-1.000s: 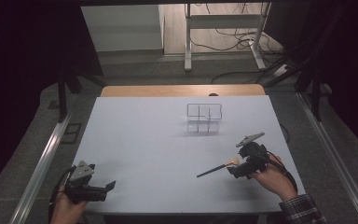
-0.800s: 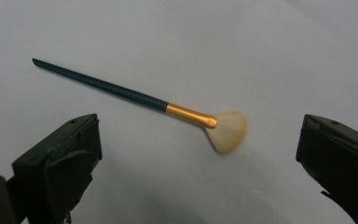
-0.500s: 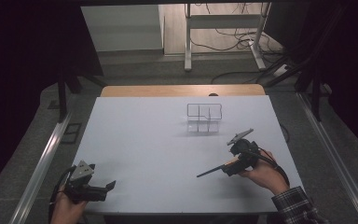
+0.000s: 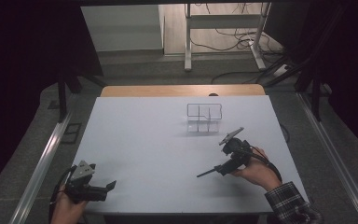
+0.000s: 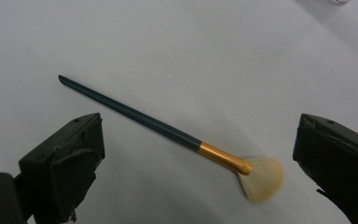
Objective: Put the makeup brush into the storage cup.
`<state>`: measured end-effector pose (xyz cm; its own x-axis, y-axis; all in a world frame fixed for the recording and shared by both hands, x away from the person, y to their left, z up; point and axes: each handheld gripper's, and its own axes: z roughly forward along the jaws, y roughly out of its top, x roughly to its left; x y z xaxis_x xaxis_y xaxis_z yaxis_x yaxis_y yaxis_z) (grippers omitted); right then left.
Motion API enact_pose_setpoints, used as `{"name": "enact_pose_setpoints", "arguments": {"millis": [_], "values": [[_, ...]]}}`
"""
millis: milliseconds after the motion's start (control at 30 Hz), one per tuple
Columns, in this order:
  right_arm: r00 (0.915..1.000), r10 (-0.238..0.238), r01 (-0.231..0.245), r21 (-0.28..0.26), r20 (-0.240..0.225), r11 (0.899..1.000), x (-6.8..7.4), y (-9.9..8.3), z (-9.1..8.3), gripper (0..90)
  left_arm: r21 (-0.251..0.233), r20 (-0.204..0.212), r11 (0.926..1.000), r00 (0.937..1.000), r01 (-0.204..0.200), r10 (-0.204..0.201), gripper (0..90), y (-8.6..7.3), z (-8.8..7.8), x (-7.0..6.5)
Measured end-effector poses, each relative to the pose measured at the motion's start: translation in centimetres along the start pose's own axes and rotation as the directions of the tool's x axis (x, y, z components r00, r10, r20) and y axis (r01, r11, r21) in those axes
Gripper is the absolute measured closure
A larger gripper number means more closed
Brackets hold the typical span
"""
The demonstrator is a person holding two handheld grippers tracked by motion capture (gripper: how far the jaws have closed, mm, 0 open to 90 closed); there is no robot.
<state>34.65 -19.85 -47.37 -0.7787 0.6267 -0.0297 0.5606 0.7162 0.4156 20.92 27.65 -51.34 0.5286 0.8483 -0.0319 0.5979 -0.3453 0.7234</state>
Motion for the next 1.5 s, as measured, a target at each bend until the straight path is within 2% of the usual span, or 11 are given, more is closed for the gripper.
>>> {"name": "enact_pose_setpoints", "arguments": {"millis": [367, 633, 967, 1067, 1133, 1333, 1500], "values": [[0.9993, -0.035, 0.035, 0.010, -0.010, 0.999, 0.7, 1.4, 1.0, 6.9, 0.000, 0.001, 1.0000, 1.0000, -0.001, 0.001, 0.0, 0.0, 0.0, 0.0], [0.9979, -0.062, 0.063, 0.048, -0.022, 0.997, 0.6, 0.5, 2.4, 9.0, 0.002, 0.000, 1.0000, 1.0000, -0.001, 0.001, 0.0, 0.0, 0.0, 0.0], [0.9956, -0.081, 0.085, 0.069, -0.047, 0.994, 0.3, -0.3, 3.5, 14.5, 0.003, 0.000, 1.0000, 1.0000, -0.002, 0.002, 0.0, 0.0, 0.1, 0.0], [0.9941, -0.098, 0.102, 0.078, -0.046, 0.992, 0.3, -0.2, 3.4, 22.1, 0.003, 0.000, 1.0000, 1.0000, -0.002, 0.002, 0.0, 0.0, 0.1, 0.0], [0.9920, -0.115, 0.119, 0.085, -0.053, 0.989, 0.4, -0.1, 3.1, 32.9, 0.003, 0.001, 1.0000, 1.0000, -0.002, 0.002, 0.0, 0.0, 0.1, 0.0], [0.9812, -0.171, 0.181, 0.118, -0.089, 0.976, 0.8, 0.1, 2.5, 83.8, 0.007, 0.001, 1.0000, 1.0000, -0.004, 0.004, 0.0, 0.0, 0.1, -0.1], [0.9787, -0.182, 0.192, 0.108, -0.095, 0.976, 0.8, 0.0, 2.5, 83.8, 0.011, 0.003, 0.9999, 1.0000, -0.007, 0.007, 0.0, 0.1, 0.1, -0.1]]}}
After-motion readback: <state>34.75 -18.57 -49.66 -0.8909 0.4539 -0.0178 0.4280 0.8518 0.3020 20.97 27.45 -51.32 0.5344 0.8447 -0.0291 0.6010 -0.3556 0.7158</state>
